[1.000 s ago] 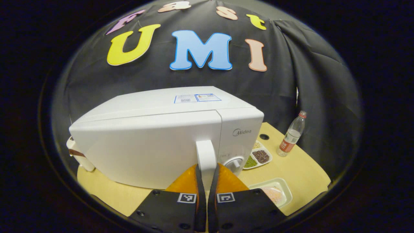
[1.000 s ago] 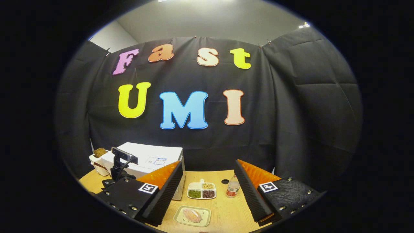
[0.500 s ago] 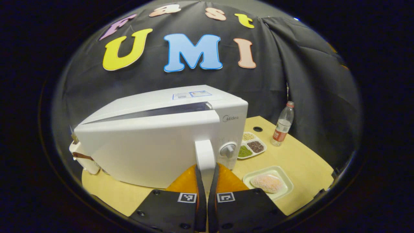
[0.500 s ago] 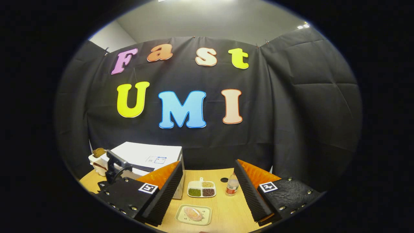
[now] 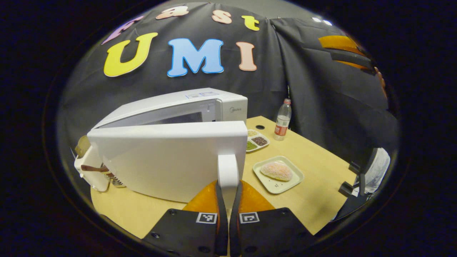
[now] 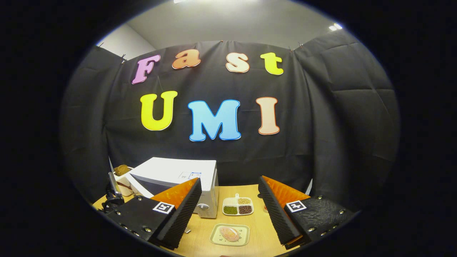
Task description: Open the microwave oven with the left hand, put the food in, and close the microwave oven.
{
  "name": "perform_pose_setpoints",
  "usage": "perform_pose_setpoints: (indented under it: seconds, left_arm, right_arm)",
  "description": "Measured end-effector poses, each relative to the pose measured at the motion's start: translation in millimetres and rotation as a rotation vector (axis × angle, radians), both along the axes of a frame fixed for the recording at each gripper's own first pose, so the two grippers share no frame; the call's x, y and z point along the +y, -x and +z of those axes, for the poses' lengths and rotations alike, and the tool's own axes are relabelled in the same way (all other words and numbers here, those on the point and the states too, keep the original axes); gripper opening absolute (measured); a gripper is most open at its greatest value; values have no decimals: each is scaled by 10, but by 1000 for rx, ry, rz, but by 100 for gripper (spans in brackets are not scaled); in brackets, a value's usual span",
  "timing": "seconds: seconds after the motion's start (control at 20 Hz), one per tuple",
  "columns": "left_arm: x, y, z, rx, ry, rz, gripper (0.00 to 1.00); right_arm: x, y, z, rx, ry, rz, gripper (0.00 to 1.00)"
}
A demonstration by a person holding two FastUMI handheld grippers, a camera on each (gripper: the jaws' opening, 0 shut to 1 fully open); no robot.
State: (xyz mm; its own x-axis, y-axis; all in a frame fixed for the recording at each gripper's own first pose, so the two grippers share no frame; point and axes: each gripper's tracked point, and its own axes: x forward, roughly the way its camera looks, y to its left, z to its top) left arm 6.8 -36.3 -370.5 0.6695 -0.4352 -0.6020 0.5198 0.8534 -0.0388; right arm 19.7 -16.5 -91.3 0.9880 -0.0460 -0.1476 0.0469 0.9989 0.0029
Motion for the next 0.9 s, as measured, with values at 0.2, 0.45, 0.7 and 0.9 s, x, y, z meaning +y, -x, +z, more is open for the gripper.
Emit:
perform_pose_setpoints:
  seconds: [0.2, 0.45, 0.7, 0.9]
  left_arm:
    - [317, 348, 69, 21, -8, -58, 9]
    - [707, 707, 110, 53, -14, -104, 9]
    - [1220, 1034, 171, 102, -28, -147, 9]
    - [1716, 1260, 196, 136, -42, -167, 9]
  right_arm:
    - [241, 97, -21, 10, -12, 20, 98]
    - [537, 193, -63, 15, -13, 31, 98]
    - [828, 324, -124, 23, -24, 41, 98]
    - [1049, 383, -167, 25, -28, 55, 98]
